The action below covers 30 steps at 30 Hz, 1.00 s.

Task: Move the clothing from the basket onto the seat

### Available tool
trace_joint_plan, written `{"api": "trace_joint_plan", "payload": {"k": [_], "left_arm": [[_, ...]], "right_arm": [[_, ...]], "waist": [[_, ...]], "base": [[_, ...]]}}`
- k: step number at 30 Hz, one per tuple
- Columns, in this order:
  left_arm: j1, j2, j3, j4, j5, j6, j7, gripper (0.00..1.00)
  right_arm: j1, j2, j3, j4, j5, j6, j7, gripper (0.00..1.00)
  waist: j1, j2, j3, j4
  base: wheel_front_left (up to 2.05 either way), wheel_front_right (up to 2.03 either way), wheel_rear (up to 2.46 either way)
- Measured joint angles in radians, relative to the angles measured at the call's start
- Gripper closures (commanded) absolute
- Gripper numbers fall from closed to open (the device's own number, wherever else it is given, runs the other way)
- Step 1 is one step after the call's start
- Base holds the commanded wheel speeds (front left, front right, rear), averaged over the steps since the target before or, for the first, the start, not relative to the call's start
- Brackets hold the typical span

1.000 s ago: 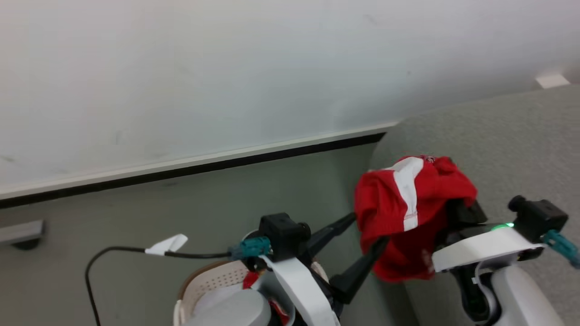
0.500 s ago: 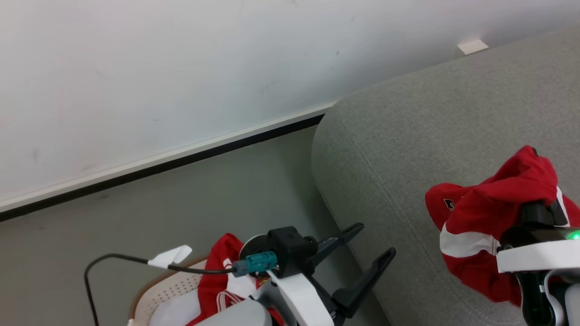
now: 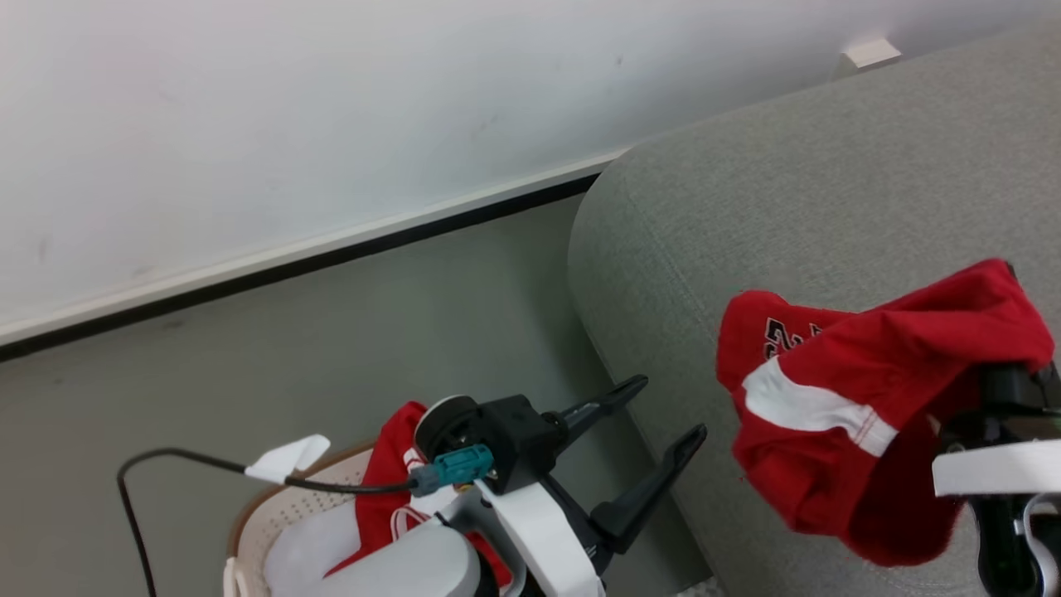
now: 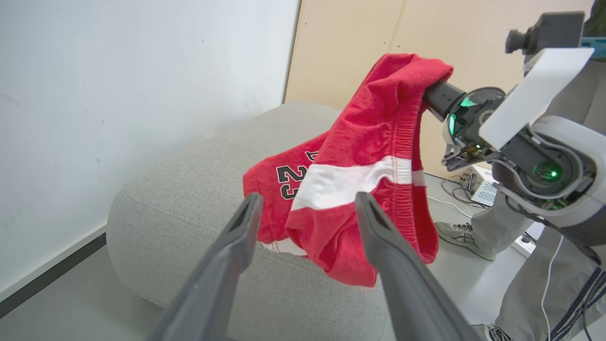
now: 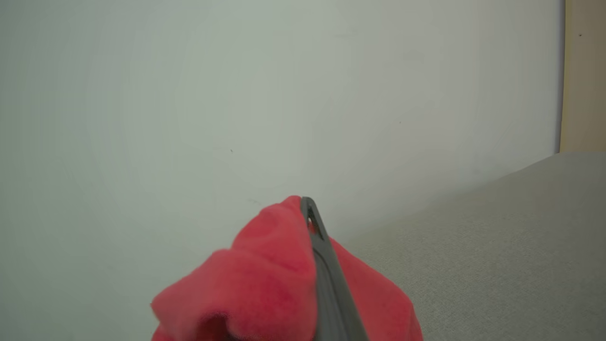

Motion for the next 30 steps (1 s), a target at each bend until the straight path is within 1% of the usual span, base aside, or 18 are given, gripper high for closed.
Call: {"api": "trace_joint_plan", "payload": {"k": [4, 6, 8, 15, 21, 26, 27, 28, 30], "left_arm": [[-0.029, 0.025, 0.001, -0.028, 0.021, 0.002, 0.016, 0.00], [-0.045, 0.040, 0.000, -0.045, 0.028, 0.001, 0.025, 0.00], [-0.060, 0.056, -0.001, -0.067, 0.049, -0.003, 0.032, 0.00], [-0.104, 0.127, 0.013, -0.137, 0.083, -0.011, 0.042, 0.00], [-0.129, 0.178, 0.026, -0.174, 0.106, -0.021, 0.046, 0.00], [-0.142, 0.217, 0.045, -0.195, 0.113, -0.024, 0.044, 0.00], [-0.142, 0.217, 0.045, -0.195, 0.113, -0.024, 0.044, 0.00], [-0.145, 0.234, 0.058, -0.203, 0.112, -0.024, 0.040, 0.00], [-0.146, 0.250, 0.071, -0.206, 0.112, -0.022, 0.036, 0.00]], "right_arm": [[-0.100, 0.000, -0.012, 0.019, -0.016, 0.000, 0.033, 1.00], [-0.152, 0.000, -0.027, 0.027, -0.052, 0.000, 0.057, 1.00], [-0.207, 0.001, -0.066, 0.037, -0.045, 0.000, 0.080, 1.00], [-0.425, -0.011, -0.184, 0.081, -0.135, 0.000, 0.173, 1.00], [-0.598, -0.061, -0.277, 0.136, -0.213, 0.000, 0.222, 1.00], [-0.724, -0.138, -0.358, 0.186, -0.272, 0.000, 0.243, 1.00], [-0.724, -0.138, -0.358, 0.186, -0.272, 0.000, 0.243, 1.00], [-0.764, -0.165, -0.400, 0.206, -0.297, 0.000, 0.250, 1.00], [-0.794, -0.186, -0.436, 0.230, -0.327, 0.000, 0.254, 1.00]], "waist": [[0.0000, 0.0000, 0.044, 0.014], [0.0000, 0.0000, 0.073, 0.023], [0.0001, 0.0000, 0.106, 0.034], [0.0002, 0.0000, 0.236, 0.078], [0.0002, 0.0000, 0.345, 0.125], [0.0003, 0.0000, 0.425, 0.167], [0.0003, 0.0000, 0.425, 0.167], [0.0003, -0.0001, 0.455, 0.183], [0.0003, 0.0000, 0.485, 0.198]], "base": [[0.00, 0.00, 0.00], [0.00, 0.00, 0.00], [0.00, 0.00, 0.00], [0.00, 0.00, 0.00], [0.00, 0.00, 0.00], [0.00, 0.00, 0.00], [0.00, 0.00, 0.00], [0.00, 0.00, 0.00], [0.00, 0.00, 0.00]]}}
